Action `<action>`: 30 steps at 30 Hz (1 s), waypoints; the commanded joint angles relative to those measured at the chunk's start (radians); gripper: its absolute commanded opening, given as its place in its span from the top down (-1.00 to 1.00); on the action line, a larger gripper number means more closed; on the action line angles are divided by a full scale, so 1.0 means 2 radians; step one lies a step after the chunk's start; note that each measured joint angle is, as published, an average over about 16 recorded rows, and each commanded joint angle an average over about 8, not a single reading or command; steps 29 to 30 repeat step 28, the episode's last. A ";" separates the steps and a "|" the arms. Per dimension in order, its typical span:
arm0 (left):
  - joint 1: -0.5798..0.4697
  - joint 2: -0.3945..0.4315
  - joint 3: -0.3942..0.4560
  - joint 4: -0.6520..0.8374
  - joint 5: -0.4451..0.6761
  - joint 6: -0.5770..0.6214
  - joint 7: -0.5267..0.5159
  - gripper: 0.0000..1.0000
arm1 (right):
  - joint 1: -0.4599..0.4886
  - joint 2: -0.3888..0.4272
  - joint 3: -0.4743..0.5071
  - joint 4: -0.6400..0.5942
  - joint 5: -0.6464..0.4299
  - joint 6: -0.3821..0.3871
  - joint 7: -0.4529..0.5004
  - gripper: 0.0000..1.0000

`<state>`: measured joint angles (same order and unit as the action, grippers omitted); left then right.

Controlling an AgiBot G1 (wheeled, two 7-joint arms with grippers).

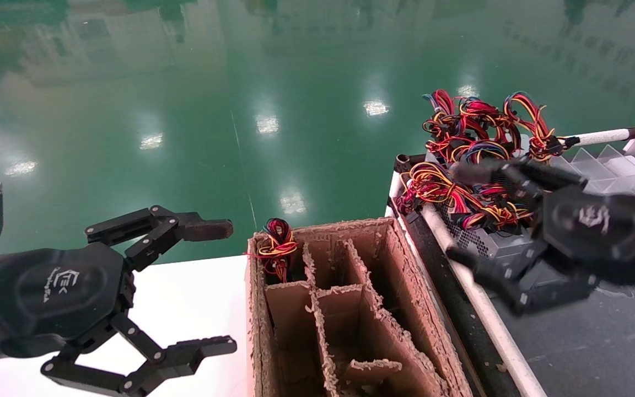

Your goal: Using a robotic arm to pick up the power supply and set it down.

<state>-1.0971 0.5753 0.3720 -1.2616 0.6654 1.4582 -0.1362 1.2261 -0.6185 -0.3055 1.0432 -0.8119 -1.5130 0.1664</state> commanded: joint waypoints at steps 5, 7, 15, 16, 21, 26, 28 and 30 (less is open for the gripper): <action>0.000 0.000 0.000 0.000 0.000 0.000 0.000 -1.00 | -0.041 0.002 0.007 0.066 0.022 0.005 0.006 -1.00; 0.000 0.000 0.000 0.000 0.000 0.000 0.000 -1.00 | -0.055 0.003 0.009 0.087 0.029 0.006 0.008 -1.00; 0.000 0.000 0.000 0.000 0.000 0.000 0.000 -1.00 | -0.087 0.004 0.015 0.138 0.047 0.009 0.012 -1.00; 0.000 0.000 0.000 0.000 0.000 0.000 0.000 -1.00 | -0.089 0.004 0.015 0.142 0.048 0.010 0.012 -1.00; 0.000 0.000 0.000 0.000 0.000 0.000 0.000 -1.00 | -0.086 0.004 0.015 0.137 0.047 0.010 0.012 -1.00; 0.000 0.000 0.000 0.000 0.000 0.000 0.000 -1.00 | -0.083 0.004 0.015 0.131 0.045 0.010 0.012 -1.00; 0.000 0.000 0.000 0.000 0.000 0.000 0.000 -1.00 | -0.082 0.004 0.015 0.131 0.045 0.010 0.011 -1.00; 0.000 0.000 0.000 0.000 0.000 0.000 0.000 -1.00 | -0.082 0.004 0.015 0.131 0.045 0.010 0.011 -1.00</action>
